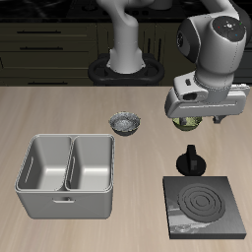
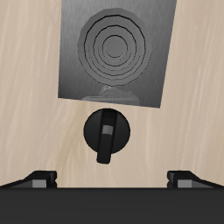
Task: Turn on the flat stove
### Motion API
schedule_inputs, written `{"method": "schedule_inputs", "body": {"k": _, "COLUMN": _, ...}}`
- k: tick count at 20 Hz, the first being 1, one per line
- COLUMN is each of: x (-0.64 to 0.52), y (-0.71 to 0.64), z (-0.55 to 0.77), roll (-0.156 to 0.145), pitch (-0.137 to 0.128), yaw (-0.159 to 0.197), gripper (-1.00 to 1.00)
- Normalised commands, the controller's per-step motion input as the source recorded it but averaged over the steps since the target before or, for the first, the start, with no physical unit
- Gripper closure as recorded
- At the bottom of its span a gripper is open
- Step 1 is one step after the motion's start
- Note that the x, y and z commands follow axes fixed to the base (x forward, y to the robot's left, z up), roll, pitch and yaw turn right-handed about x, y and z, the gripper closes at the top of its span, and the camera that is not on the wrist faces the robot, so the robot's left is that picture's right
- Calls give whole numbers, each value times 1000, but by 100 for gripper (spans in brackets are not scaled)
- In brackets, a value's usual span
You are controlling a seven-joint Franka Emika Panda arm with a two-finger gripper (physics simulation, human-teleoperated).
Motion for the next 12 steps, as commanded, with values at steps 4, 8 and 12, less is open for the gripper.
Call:
{"method": "schedule_inputs", "body": {"k": 4, "x": 29, "y": 3, "z": -193, "roll": -8, "pitch": -6, "yaw": 14, "gripper": -100}}
{"method": "schedule_inputs", "body": {"k": 8, "x": 34, "y": -3, "z": -280, "roll": -9, "pitch": 6, "yaw": 14, "gripper": -100}}
{"method": "schedule_inputs", "body": {"k": 12, "x": 35, "y": -31, "z": -298, "roll": -19, "pitch": -18, "yaw": 19, "gripper": -100}}
